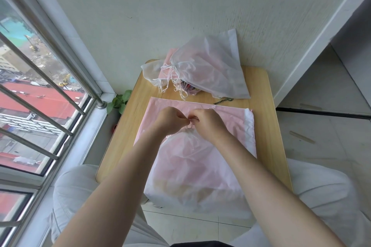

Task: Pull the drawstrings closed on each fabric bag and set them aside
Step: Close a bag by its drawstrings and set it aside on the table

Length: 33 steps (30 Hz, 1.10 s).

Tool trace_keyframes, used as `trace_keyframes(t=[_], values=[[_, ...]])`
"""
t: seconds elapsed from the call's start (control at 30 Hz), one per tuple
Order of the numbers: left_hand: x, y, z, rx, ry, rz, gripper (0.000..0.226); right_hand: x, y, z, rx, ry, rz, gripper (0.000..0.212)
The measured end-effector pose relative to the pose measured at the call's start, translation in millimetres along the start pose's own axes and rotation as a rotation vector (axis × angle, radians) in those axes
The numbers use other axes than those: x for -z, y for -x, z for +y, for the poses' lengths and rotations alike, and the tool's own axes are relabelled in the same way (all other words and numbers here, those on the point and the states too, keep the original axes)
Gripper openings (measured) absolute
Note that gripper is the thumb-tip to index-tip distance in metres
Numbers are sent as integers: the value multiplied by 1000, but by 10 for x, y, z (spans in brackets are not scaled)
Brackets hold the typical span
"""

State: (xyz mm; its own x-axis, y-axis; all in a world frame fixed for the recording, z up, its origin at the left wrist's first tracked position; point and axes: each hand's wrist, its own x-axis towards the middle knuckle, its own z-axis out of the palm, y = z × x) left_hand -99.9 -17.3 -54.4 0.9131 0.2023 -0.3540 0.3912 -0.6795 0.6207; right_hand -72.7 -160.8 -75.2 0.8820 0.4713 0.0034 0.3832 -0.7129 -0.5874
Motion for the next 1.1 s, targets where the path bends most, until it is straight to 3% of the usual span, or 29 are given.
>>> trace_keyframes(t=[0.1,0.2,0.43,0.63,0.73,0.83,1.0,1.1], values=[[-8,8,8,-28,-66,7,27,13,-8,-26,52,163,-78,20],[12,18,-18,-67,-135,1,22,62,-27,-28,24,133,-159,21],[43,47,-86,-181,-194,40,14,152,-98,-8,-155,-177,-357,17],[-92,30,-203,-213,-93,94,11,136,-101,73,-375,-680,-478,22],[-168,54,-259,-288,-73,242,17,97,-105,100,-525,-962,-532,22],[-194,77,-252,-354,-115,362,25,93,-121,112,-607,-1030,-495,20],[-173,144,-156,-296,-13,195,7,89,-146,124,-632,-1066,-506,18],[-182,134,-158,-274,2,190,14,69,-154,132,-636,-1056,-490,15]])
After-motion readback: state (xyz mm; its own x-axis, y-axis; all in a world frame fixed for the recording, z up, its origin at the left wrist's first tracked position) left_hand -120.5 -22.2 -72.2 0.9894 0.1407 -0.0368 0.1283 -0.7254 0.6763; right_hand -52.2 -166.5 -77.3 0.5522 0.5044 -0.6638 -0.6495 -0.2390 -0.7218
